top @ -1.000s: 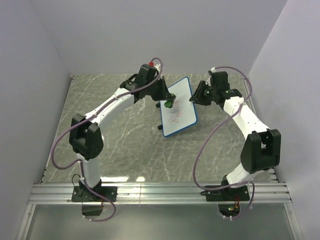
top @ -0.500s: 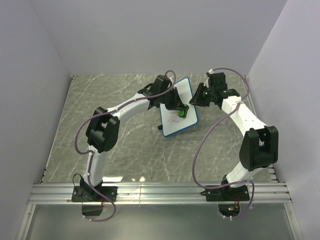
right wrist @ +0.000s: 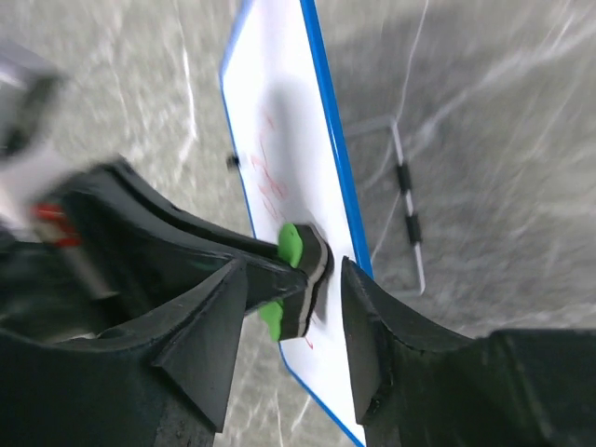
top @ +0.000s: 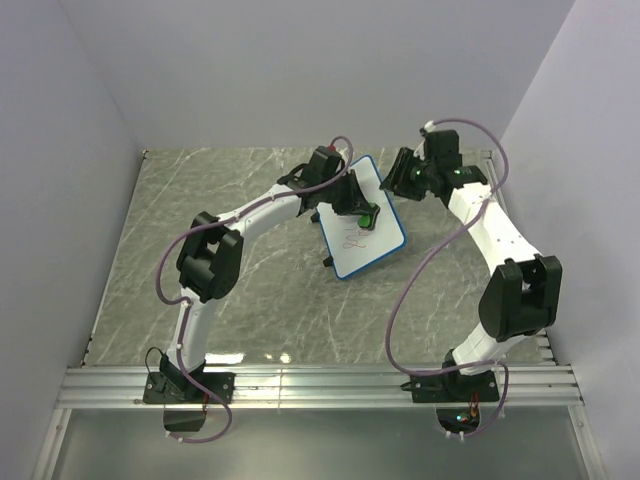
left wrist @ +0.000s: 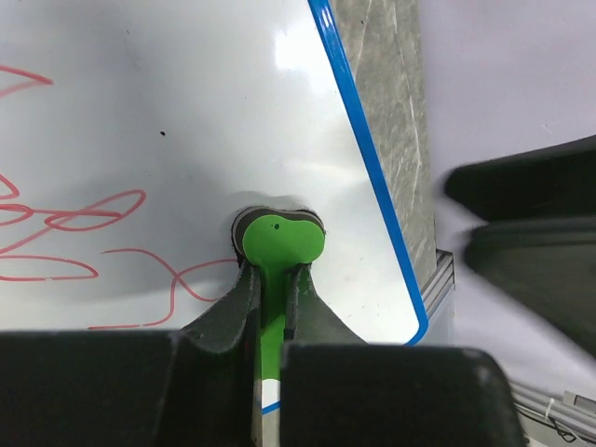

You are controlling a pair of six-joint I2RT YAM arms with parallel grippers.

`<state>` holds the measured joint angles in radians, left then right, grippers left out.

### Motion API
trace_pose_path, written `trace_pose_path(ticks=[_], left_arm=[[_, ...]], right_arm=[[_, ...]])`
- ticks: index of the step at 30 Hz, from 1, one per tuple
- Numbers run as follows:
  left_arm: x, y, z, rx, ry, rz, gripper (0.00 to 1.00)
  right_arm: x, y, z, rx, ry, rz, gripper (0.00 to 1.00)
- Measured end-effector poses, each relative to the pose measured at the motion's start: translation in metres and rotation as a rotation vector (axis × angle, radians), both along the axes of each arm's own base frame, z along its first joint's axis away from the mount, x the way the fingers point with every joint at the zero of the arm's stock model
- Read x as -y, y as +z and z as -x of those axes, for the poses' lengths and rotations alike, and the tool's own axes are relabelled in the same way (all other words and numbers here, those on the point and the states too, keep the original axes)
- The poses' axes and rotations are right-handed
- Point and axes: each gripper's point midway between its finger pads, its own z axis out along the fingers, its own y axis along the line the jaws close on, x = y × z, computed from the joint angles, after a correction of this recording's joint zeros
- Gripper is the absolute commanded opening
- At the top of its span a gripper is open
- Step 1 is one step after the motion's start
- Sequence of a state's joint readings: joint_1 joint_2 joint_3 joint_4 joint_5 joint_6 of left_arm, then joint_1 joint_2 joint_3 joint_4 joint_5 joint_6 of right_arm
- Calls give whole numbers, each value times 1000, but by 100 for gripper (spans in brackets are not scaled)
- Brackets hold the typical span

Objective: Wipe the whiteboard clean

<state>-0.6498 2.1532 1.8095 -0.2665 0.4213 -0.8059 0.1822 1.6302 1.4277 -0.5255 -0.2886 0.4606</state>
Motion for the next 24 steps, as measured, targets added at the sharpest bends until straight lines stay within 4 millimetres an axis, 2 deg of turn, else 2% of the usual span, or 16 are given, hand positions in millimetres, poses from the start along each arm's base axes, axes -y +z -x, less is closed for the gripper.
trace_pose_path(ticks=[4, 8, 12, 16, 20, 24], left_arm=[[-1, 0, -2, 1, 3, -1, 0], [-3, -1, -4, 5, 3, -3, 0], [-5, -1, -5, 10, 2, -7, 0], [-7, -2, -6, 16, 1, -12, 0], [-9, -3, -8, 15, 4, -14, 0], [-10, -4, -9, 12, 8, -16, 0]], right_arm=[[12, 35, -14, 95, -36, 27, 53], [24, 42, -17, 116, -65, 44, 52], [31, 27, -21, 88, -79, 54, 52], [31, -3, -20, 26, -72, 59, 51], [22, -26, -23, -22, -38, 31, 51], [13, -35, -19, -39, -6, -16, 49]])
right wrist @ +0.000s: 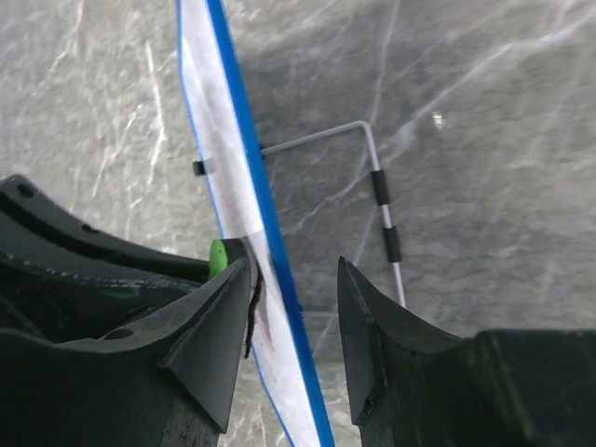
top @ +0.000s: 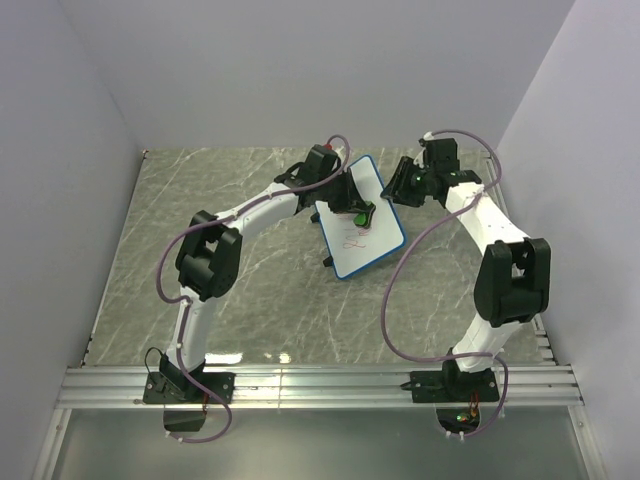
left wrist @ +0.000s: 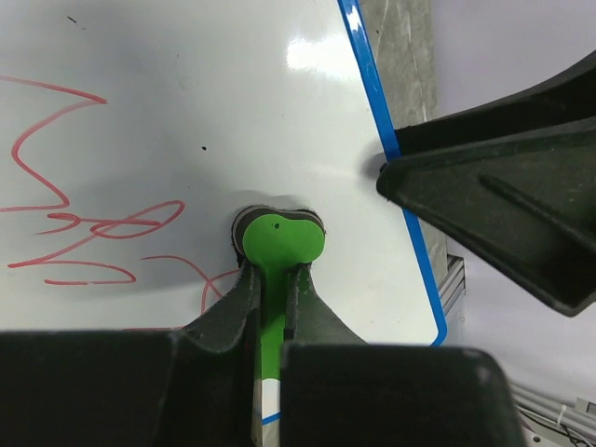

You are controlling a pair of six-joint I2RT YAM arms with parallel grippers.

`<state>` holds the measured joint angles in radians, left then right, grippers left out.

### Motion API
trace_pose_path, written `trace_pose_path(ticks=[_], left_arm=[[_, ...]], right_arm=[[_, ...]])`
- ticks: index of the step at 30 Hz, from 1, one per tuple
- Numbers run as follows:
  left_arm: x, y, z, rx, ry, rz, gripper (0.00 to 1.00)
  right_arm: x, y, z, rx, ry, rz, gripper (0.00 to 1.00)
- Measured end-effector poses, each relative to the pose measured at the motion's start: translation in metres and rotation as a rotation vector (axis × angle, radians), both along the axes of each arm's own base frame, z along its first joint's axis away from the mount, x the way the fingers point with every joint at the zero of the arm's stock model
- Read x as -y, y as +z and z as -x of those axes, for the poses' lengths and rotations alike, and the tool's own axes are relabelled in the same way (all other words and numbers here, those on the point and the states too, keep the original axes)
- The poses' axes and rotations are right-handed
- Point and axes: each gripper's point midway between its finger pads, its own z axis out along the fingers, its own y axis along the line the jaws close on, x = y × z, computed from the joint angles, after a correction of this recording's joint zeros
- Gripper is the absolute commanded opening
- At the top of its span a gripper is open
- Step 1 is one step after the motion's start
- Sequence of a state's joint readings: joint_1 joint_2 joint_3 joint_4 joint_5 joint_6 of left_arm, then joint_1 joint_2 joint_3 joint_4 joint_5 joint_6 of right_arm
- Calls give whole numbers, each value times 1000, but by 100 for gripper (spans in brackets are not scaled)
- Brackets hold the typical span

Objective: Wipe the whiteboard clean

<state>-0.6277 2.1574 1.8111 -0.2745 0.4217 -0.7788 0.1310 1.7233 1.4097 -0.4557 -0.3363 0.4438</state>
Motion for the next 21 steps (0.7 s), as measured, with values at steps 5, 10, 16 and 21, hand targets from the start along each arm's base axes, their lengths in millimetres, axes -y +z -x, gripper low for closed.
trace_pose_path(ticks=[5, 10, 16, 21], left_arm=[[0, -3, -1, -5, -3, 3, 0], [0, -5, -6, -10, -5, 22, 0], [-13, -13, -25, 8, 38, 29, 0], [-41, -37, -44, 6, 114, 3, 0]], right_arm=[[-11, -5, 5, -5, 39, -54, 37], [-15, -12, 8, -10, 53, -73, 9], [-19, -9, 6, 9, 69, -78, 0], [-20, -8, 7, 7, 70, -81, 0]])
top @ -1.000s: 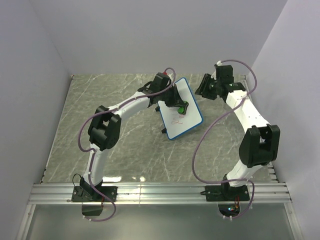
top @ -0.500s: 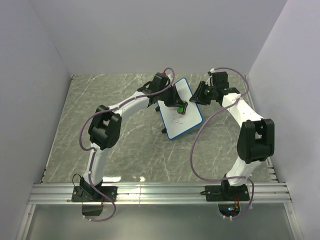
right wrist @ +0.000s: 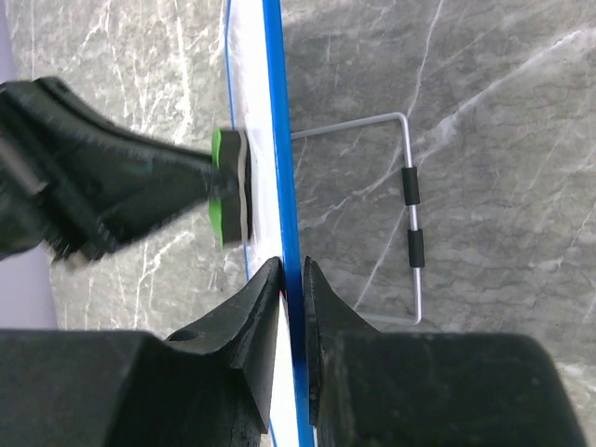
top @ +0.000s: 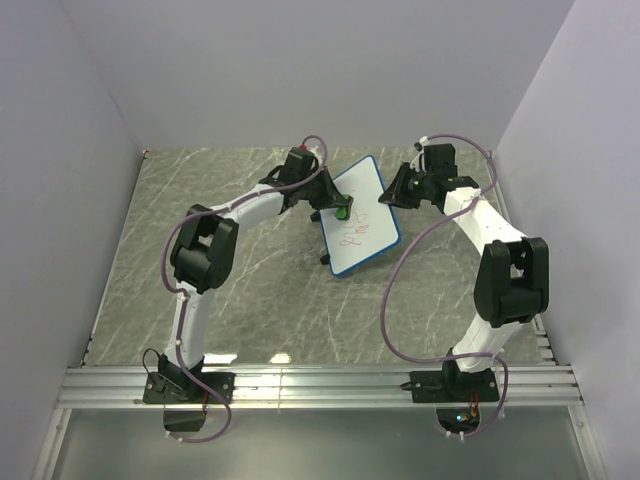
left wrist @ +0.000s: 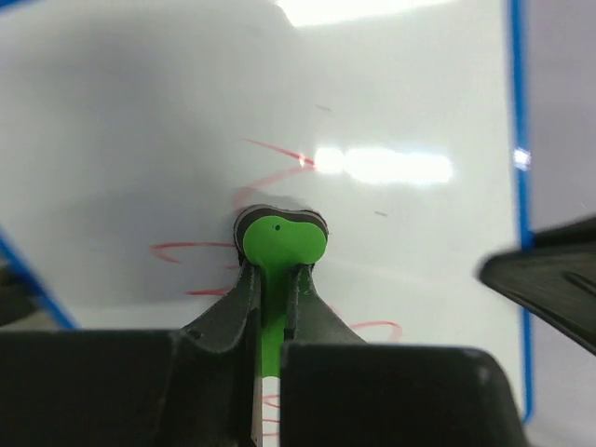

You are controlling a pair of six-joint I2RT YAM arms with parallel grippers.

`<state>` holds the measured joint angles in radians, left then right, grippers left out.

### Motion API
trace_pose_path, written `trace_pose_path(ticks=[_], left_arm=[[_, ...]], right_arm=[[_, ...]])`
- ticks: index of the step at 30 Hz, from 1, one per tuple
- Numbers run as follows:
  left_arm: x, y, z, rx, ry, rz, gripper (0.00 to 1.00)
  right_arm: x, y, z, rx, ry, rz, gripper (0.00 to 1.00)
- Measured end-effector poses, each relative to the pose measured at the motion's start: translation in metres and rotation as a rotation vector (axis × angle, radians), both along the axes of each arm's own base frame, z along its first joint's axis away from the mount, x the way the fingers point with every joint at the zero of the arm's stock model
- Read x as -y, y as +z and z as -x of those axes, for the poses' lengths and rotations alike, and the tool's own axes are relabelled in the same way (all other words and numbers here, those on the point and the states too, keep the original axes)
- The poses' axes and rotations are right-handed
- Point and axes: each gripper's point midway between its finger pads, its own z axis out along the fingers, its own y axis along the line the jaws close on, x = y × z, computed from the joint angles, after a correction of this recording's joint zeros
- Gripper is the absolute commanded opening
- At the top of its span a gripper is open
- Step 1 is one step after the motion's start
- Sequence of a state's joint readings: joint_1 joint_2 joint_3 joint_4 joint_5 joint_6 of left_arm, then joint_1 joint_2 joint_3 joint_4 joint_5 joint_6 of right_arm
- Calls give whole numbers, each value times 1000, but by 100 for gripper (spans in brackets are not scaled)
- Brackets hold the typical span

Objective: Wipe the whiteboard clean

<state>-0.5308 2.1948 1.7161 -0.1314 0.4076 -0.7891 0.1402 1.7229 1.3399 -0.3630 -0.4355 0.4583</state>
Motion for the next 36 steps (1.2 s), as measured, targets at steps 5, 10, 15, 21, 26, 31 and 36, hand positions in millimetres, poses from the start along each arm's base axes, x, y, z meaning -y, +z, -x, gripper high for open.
trace_pose_path(ticks=[5, 10, 15, 21, 26, 31, 36], left_arm=[[-24, -19, -16, 4, 84, -42, 0], [-25, -19, -22, 24, 106, -50, 0], [-22, -16, -25, 59, 117, -62, 0], [-3, 5, -29, 120, 111, -52, 0], [21, 26, -33, 168, 83, -14, 0], [22, 23, -42, 156, 79, 8, 0], [9, 9, -63, 139, 117, 29, 0]], right_arm=[[-2, 1, 1, -10, -6, -19, 0], [-5, 3, 1, -17, -13, -35, 0], [-8, 3, 1, -22, -20, -43, 0], [-10, 3, 1, -26, -25, -44, 0], [-10, 2, 1, -26, -30, -35, 0], [-10, 1, 2, -29, -36, -26, 0], [-12, 1, 6, -33, -33, -24, 0]])
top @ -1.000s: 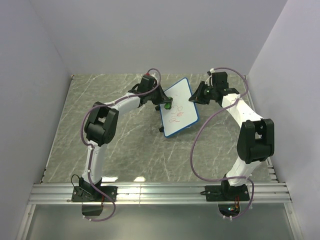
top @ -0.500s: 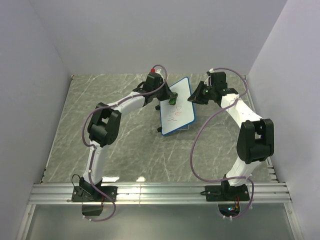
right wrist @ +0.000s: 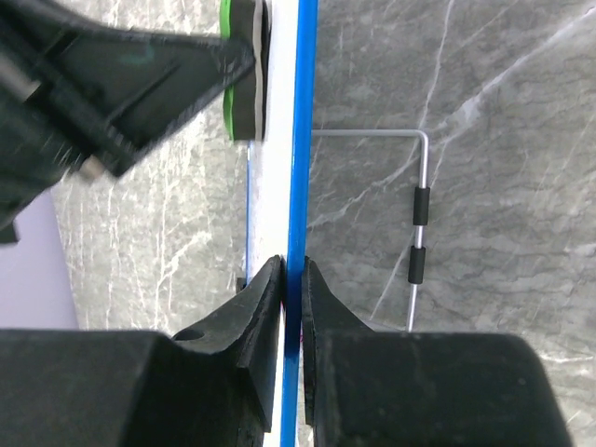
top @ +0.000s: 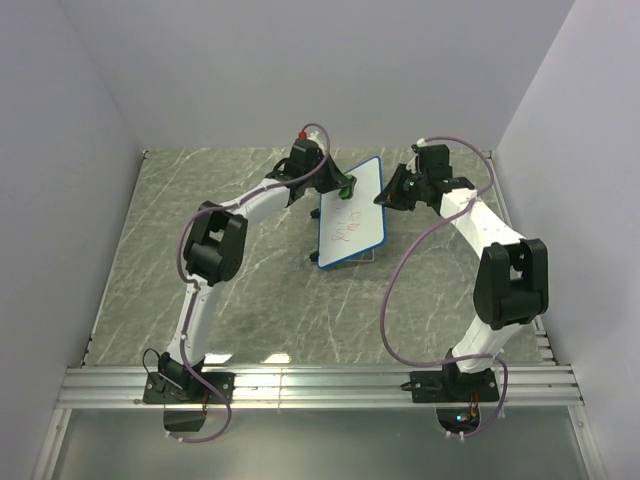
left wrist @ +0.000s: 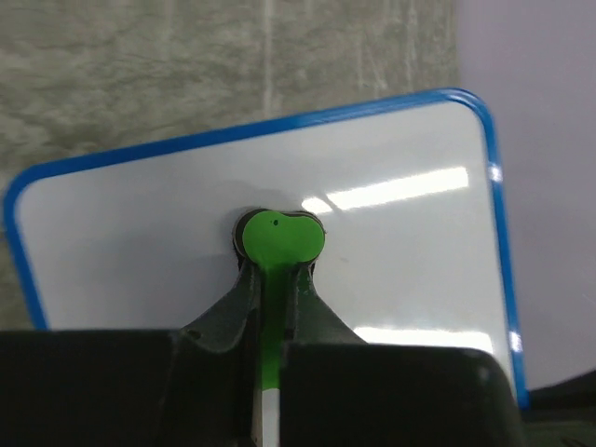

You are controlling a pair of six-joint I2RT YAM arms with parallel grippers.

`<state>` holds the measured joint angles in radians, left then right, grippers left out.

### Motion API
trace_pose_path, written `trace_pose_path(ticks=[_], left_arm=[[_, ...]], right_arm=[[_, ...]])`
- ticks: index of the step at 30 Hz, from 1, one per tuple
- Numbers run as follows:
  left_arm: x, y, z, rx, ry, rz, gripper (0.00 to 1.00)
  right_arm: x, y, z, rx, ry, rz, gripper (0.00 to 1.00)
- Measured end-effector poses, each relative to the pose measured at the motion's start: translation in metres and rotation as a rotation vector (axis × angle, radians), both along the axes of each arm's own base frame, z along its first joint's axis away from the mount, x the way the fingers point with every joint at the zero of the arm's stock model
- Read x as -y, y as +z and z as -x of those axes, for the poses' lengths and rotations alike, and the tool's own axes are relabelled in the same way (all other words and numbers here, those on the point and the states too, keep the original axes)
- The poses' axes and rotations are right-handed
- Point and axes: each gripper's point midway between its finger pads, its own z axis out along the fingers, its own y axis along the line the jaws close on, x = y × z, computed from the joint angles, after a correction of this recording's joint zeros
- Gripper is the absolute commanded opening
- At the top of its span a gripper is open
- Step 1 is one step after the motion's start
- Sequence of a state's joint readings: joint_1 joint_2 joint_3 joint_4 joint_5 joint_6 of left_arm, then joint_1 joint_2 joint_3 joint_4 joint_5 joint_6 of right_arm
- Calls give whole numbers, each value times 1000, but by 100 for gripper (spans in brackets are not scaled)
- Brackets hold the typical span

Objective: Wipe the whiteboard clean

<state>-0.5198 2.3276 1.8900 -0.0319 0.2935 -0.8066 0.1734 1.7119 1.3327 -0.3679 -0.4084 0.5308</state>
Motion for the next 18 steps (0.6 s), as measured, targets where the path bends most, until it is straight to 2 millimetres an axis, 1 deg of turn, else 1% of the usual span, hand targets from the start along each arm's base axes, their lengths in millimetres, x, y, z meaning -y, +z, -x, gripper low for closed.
trace_pose_path(ticks=[2, 6, 10, 13, 16, 18], left_arm=[[-12, -11, -7, -14, 24, -4, 0], [-34, -37, -11, -44, 64, -19, 0], [-47, -46, -7, -42, 98, -24, 0], [-55, -47, 7, -45, 107, -48, 0], [-62, -50, 32, -62, 105, -75, 0], [-61, -48, 47, -68, 97, -89, 0]], right_arm=[[-2, 1, 2, 0, 4, 0, 0], [-5, 2, 6, -7, 7, -3, 0], [-6, 2, 9, -16, 2, -12, 0], [-8, 1, 13, -22, 3, -14, 0], [-8, 2, 14, -20, 4, -14, 0], [-9, 3, 14, -13, 1, -15, 0]])
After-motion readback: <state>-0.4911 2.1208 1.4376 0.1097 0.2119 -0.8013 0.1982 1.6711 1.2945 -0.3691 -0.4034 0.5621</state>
